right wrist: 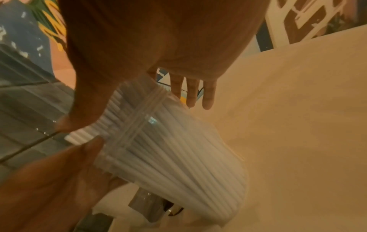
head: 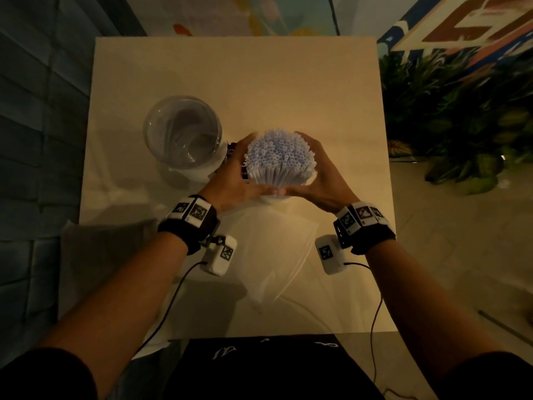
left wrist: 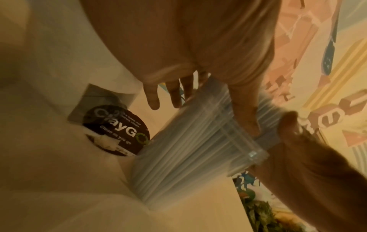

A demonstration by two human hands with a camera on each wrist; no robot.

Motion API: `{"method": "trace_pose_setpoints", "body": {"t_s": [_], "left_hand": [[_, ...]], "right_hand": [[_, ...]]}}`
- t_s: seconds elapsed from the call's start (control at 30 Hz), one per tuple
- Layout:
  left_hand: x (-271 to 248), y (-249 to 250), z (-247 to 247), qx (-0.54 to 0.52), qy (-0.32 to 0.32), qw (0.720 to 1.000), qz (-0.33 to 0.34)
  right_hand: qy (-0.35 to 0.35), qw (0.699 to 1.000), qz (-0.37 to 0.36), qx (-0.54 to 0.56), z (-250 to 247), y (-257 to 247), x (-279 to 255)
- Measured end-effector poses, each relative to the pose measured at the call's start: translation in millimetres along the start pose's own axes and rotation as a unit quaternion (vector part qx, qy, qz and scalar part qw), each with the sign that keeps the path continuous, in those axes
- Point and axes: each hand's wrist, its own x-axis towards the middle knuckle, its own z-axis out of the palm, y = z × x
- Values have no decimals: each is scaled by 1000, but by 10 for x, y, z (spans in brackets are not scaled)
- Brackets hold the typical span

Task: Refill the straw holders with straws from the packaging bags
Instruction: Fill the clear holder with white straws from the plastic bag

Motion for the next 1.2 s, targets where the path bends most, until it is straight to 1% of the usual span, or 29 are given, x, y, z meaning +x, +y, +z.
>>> {"method": "trace_pose_setpoints", "body": {"t_s": [0.07,0.1,0.17,0.2,0.23,0.3,0.33,0.37,0.4,0.47,0.5,0.53,0.6,0.63,0.7,0.73,0.77,0.83,0.9,1.0,1.07,1.13,1.2], "left_hand": [[-245,-29,-40,-63,12,998,-22],[-414,-57,-65,-75,31,996,-23],[-801,-193,-115,-51,85,995,-21],[-993,-285,-137,-35,121,991,-33],[-1155,-405,-159,-21,167,984,-59],[-1395,-683,-207,8,270,954,-133],[-1479,-840,-232,22,309,934,-178],[-1533,-984,-255,37,331,917,-218],[-1565,-1097,-260,47,331,908,-252],[-1590,-1278,-215,39,302,910,-283],[-1591,-1337,-184,25,283,913,-293],[-1586,-1377,-163,12,266,913,-307],[-1583,-1461,-149,3,233,911,-341],[-1593,-1481,-149,4,212,910,-357],[-1649,-1522,-124,5,156,909,-386],[-1697,-1551,-98,19,126,912,-389],[-1759,-1577,-72,42,108,920,-375],[-1874,-1605,-13,82,123,933,-329],[-1962,-1611,37,73,149,939,-302],[-2035,-1525,134,37,138,946,-291],[-2035,-1511,221,28,94,955,-279],[-1996,-1489,343,41,38,963,-264],[-1931,-1444,495,47,2,966,-254]], "right_hand": [[17,1000,19,-6,-63,62,-150],[29,999,29,4,-100,79,-257],[79,996,46,16,-150,164,-504],[114,992,53,13,-161,205,-645],[154,986,60,2,-155,259,-777],[222,973,52,-44,-69,367,-998],[233,970,33,-68,22,397,-1081],[224,970,4,-91,141,388,-1134],[195,974,-26,-114,281,348,-1158],[86,982,-52,-158,578,250,-1127],[21,981,-47,-188,725,209,-1077],[-43,973,-35,-224,861,192,-1018],[-156,939,3,-305,1089,232,-914],[-194,921,18,-337,1169,293,-886],[-236,893,43,-380,1253,499,-900],[-249,882,49,-397,1265,605,-946],[-255,871,48,-416,1263,710,-1008],[-254,853,27,-456,1222,882,-1151],[-249,842,20,-477,1142,983,-1272],[-238,843,34,-482,982,1040,-1394],[-237,845,57,-476,864,1029,-1446],[-232,848,90,-467,755,1010,-1486],[-214,857,105,-457,720,941,-1493]]}}
